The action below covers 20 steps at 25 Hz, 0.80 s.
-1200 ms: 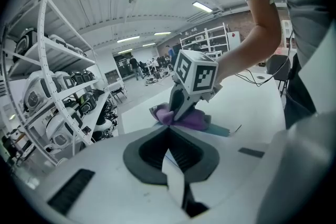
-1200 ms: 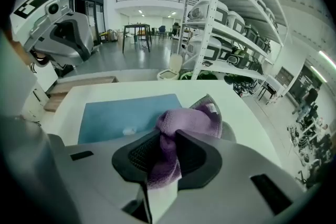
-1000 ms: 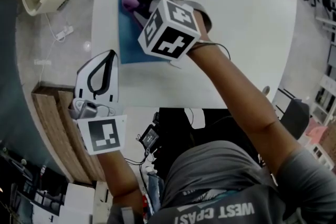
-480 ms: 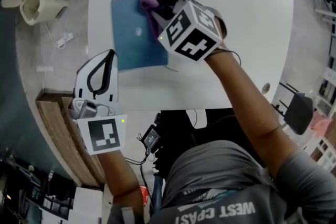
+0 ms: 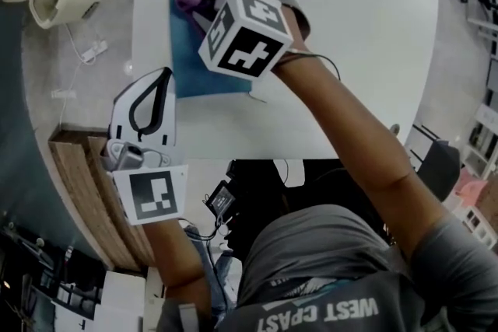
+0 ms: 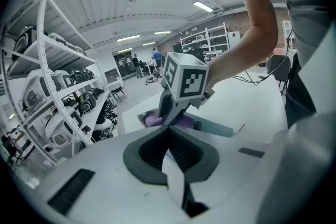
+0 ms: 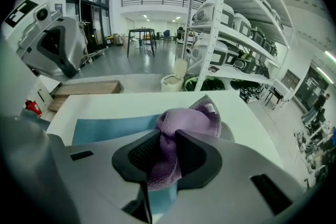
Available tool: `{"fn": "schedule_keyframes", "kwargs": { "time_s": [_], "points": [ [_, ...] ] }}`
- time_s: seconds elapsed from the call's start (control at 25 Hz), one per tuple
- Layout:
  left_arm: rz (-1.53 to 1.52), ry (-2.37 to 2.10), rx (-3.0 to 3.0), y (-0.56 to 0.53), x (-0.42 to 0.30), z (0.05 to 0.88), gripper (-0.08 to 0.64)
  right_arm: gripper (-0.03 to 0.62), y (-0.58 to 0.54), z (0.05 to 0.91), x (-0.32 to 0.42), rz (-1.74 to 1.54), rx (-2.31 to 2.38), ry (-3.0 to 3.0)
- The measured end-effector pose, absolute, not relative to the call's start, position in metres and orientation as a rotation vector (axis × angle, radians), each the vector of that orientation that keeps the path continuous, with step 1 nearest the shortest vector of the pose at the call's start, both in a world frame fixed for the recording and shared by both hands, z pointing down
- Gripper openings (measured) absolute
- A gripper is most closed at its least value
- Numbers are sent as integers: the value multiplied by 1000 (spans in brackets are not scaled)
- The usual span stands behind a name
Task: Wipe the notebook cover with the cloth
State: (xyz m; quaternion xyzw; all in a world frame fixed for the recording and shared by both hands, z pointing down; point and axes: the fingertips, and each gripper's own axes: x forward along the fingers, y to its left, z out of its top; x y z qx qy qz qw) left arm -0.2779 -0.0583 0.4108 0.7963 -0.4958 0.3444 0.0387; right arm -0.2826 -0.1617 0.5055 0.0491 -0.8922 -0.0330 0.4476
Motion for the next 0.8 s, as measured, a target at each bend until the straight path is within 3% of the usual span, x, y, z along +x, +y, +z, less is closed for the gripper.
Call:
{"fn": "schedule_keyframes", "kwargs": {
  "time_s": [0.28, 0.8],
  "points": [
    [1069, -1529, 2415, -54, -289, 413, 0, 106, -157, 506, -314, -97, 68, -2253],
    [1062, -1492, 2453, -68, -276, 417, 0, 106, -198, 511, -209, 31, 339, -2173]
  ]
}}
